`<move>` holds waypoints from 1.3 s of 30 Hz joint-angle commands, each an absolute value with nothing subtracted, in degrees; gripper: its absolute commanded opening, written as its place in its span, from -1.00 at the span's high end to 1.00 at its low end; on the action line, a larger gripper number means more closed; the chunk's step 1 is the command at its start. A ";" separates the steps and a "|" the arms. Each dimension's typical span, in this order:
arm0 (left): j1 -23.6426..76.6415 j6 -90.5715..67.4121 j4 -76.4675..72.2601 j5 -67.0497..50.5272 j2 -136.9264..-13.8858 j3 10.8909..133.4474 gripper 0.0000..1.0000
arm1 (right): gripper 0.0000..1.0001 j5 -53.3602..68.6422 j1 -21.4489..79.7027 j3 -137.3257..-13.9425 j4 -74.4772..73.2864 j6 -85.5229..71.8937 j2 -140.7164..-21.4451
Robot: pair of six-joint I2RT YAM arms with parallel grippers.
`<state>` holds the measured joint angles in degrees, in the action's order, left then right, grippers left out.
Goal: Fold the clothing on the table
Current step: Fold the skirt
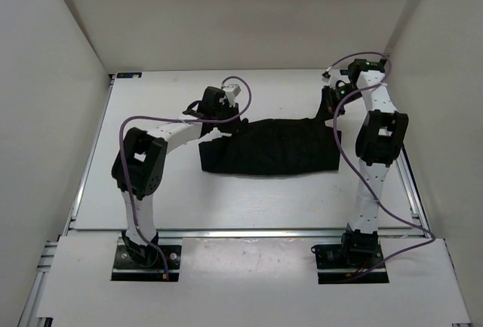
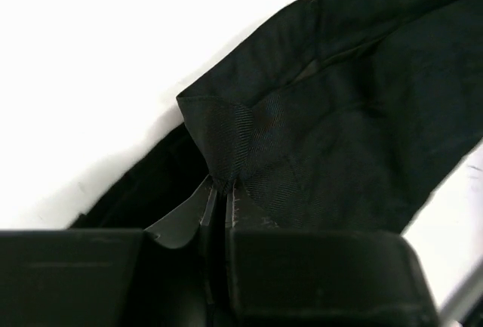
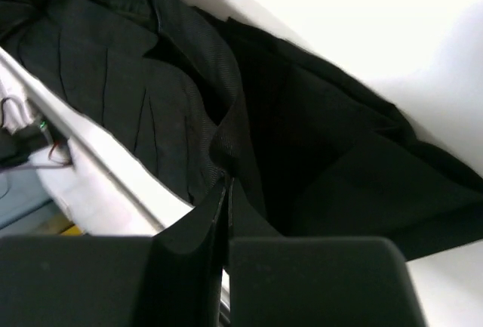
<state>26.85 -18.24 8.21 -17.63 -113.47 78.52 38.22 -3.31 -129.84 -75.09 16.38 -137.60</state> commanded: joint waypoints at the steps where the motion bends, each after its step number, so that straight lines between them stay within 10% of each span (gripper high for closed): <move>1: 27.86 -20.82 4.75 -16.79 -104.77 74.72 1.00 | 1.00 41.74 -5.27 -121.51 -76.82 20.82 -128.78; 7: 30.76 -23.37 4.14 -14.42 -95.11 62.52 0.99 | 1.00 42.02 -7.91 -109.88 -75.94 27.14 -123.41; 12: 32.08 -24.26 1.24 -11.17 -89.39 55.73 0.61 | 1.00 42.19 -7.13 -99.86 -69.44 28.13 -120.76; 20: 25.06 -17.50 1.75 -14.31 -97.98 66.77 0.40 | 1.00 42.02 -1.24 -100.03 -68.92 22.60 -119.02; 25: 23.03 -16.09 2.72 -16.53 -102.66 72.95 -0.97 | 1.00 39.03 1.14 -97.13 -67.24 21.54 -115.93; 39: 26.19 -11.50 1.06 -19.24 -97.03 62.05 -0.97 | 1.00 36.56 0.44 -91.32 -60.30 19.51 -111.88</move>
<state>26.09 -12.86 2.76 -16.43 -100.73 61.89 36.95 0.38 -91.94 -62.50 20.47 -114.26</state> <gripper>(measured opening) 0.988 0.008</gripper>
